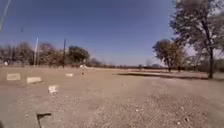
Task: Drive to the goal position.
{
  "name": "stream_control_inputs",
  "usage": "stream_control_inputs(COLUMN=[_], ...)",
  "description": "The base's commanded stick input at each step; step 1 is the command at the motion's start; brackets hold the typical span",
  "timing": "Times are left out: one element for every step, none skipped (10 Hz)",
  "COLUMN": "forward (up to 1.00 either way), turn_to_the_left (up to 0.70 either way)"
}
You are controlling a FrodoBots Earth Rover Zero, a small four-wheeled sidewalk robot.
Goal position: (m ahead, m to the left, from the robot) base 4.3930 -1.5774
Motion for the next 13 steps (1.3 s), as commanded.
stream_control_inputs(forward=[0.5, 0.5, 0.5, 0.5, 0.5, 0.5, 0.5, 0.5, 0.5, 0.5, 0.5, 0.5, 0.5], turn_to_the_left=[0.0, 0.0, 0.0, 0.0, 0.0, 0.0, 0.0, 0.0, 0.0, 0.0, 0.0, 0.0, 0.0])
